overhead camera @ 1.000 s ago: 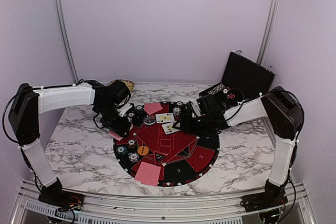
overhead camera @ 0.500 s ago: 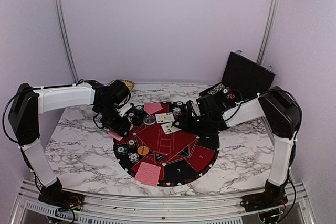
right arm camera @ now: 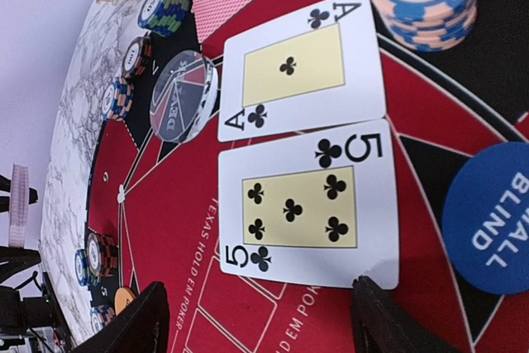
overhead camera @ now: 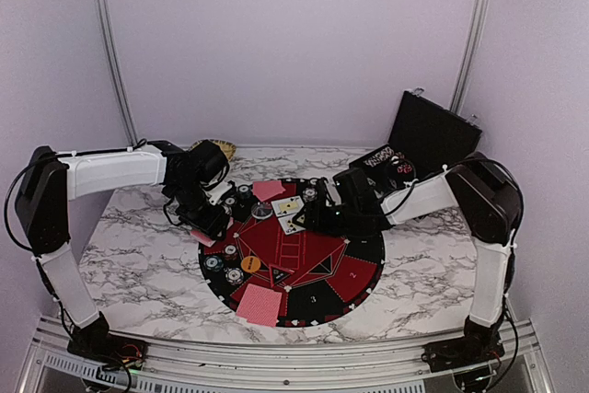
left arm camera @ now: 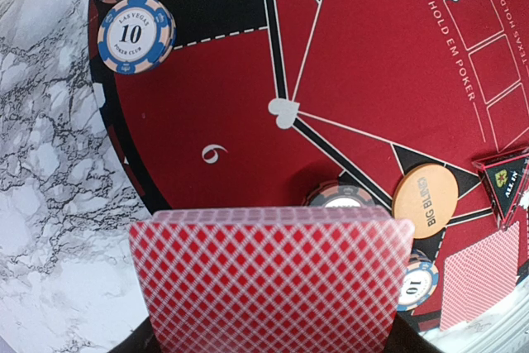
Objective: Distribute texas hold em gaming equipment
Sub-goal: Adjust the poker card in the community card area.
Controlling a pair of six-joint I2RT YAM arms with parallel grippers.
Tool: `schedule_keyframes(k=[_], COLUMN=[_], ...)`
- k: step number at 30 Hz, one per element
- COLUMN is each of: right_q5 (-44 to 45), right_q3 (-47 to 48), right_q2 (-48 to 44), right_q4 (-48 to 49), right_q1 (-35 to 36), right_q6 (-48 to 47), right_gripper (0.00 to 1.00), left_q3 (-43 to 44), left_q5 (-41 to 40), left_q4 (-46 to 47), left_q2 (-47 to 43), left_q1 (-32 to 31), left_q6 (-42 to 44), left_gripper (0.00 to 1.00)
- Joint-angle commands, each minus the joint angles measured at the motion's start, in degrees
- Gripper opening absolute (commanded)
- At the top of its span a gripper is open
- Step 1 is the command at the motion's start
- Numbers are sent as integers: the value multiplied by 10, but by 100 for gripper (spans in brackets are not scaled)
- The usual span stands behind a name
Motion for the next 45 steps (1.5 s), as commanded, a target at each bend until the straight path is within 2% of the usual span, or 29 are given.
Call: schedule_keyframes(k=[1,18,45], right_q5=[-6,-37,-61], right_q3=[18,40,175], right_q2=[27,52,148], right_q4=[-42,-39,-55], right_q1=[21,56,63], right_q6=[15,50,53], right_gripper=[74,74,74], left_q3=[9,6,12], left_q5=[6,6,6], left_q4=[2,3,2], left_q2=[-21,-21,-22], left_q1=[3,3,3], left_q6=[1,2,5], left_gripper=[25,25,25])
